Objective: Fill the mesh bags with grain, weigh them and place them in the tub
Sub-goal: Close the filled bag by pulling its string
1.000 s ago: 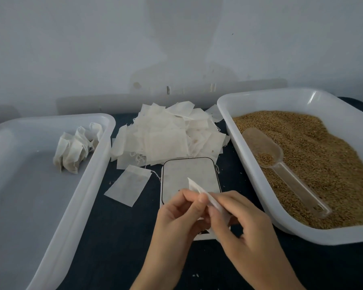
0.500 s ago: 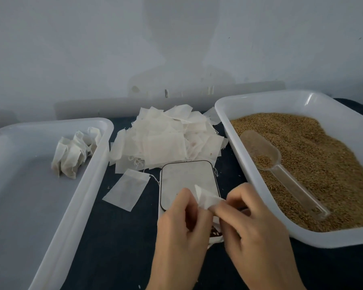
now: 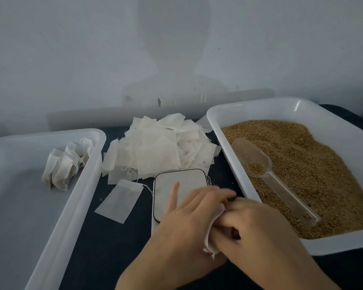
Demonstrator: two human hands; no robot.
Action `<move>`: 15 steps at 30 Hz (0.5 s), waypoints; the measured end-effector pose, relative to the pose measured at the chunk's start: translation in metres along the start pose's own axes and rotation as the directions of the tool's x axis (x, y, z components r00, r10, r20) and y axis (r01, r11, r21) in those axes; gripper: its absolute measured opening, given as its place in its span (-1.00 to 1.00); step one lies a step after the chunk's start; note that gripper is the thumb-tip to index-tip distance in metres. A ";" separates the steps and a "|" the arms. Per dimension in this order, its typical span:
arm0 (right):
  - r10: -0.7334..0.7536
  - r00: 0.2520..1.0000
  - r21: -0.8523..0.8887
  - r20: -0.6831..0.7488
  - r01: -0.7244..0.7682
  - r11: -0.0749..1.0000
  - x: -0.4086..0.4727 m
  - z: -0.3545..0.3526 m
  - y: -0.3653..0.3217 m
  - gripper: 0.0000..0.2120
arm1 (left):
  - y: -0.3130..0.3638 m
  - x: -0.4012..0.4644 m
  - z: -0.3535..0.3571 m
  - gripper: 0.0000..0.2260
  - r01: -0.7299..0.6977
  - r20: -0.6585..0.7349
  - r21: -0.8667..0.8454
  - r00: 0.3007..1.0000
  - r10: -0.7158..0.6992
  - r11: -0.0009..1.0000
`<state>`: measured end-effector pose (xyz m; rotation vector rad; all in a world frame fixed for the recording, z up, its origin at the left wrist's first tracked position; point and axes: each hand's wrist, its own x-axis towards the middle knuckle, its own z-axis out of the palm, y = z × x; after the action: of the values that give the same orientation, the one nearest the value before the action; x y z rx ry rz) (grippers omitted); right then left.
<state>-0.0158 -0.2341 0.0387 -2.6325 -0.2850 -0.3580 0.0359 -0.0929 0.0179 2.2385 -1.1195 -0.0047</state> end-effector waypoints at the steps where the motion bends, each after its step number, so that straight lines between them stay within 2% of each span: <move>1: 0.005 1.000 -0.043 0.000 -0.005 0.999 0.001 -0.002 0.001 -0.66 | 0.000 0.004 0.003 -0.50 0.011 -0.016 -0.093 1.000 -0.013 0.996; 2: 0.018 0.999 -0.061 0.030 -0.016 0.998 0.004 -0.006 0.003 -0.62 | 0.002 0.008 0.005 -0.56 0.017 -0.040 -0.181 0.999 -0.025 0.983; 4: 0.034 0.995 0.018 0.096 -0.036 0.999 0.002 -0.021 0.008 -0.55 | 0.005 0.019 0.010 -0.62 0.004 -0.090 -0.292 0.995 -0.032 0.956; 6: 0.002 0.990 0.157 0.141 -0.024 0.987 0.004 -0.041 0.021 -0.62 | 0.007 0.032 0.014 -0.71 0.015 -0.144 -0.404 0.986 -0.080 0.915; 8: 0.104 0.994 0.270 -0.013 -0.097 0.958 0.008 -0.062 0.043 -0.77 | 0.008 0.051 0.016 -0.78 0.029 -0.221 -0.532 0.960 -0.172 0.846; 9: 0.181 0.981 0.238 -0.074 -0.159 0.958 0.013 -0.069 0.061 -0.79 | 0.010 0.062 0.017 -0.79 0.015 -0.265 -0.586 0.941 -0.210 0.810; 10: 0.252 0.966 0.119 -0.061 -0.244 0.963 0.018 -0.073 0.080 -0.78 | 0.013 0.074 0.020 -0.80 -0.010 -0.299 -0.642 0.924 -0.239 0.767; 11: 0.354 0.935 -0.062 0.027 -0.352 0.934 0.025 -0.074 0.097 -0.75 | 0.016 0.087 0.023 -0.80 -0.038 -0.314 -0.706 0.912 -0.263 0.708; 12: 0.477 0.866 -0.250 0.149 -0.434 0.866 0.029 -0.071 0.111 -0.72 | 0.021 0.098 0.028 -0.79 -0.060 -0.304 -0.770 0.909 -0.284 0.635; 13: 0.568 0.782 -0.385 0.257 -0.457 0.802 0.031 -0.065 0.121 -0.71 | 0.027 0.109 0.035 -0.79 -0.066 -0.282 -0.815 0.913 -0.295 0.576; 14: 0.613 0.720 -0.448 0.325 -0.453 0.770 0.033 -0.056 0.128 -0.74 | 0.031 0.119 0.042 -0.79 -0.060 -0.256 -0.837 0.922 -0.292 0.544; 15: 0.618 0.703 -0.453 0.351 -0.450 0.770 0.034 -0.047 0.129 -0.82 | 0.034 0.126 0.049 -0.79 -0.045 -0.225 -0.845 0.934 -0.277 0.534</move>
<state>0.0408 -0.3639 0.0351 -2.9375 0.4600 0.5163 0.0785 -0.2245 0.0303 1.3312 -0.5558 -0.1815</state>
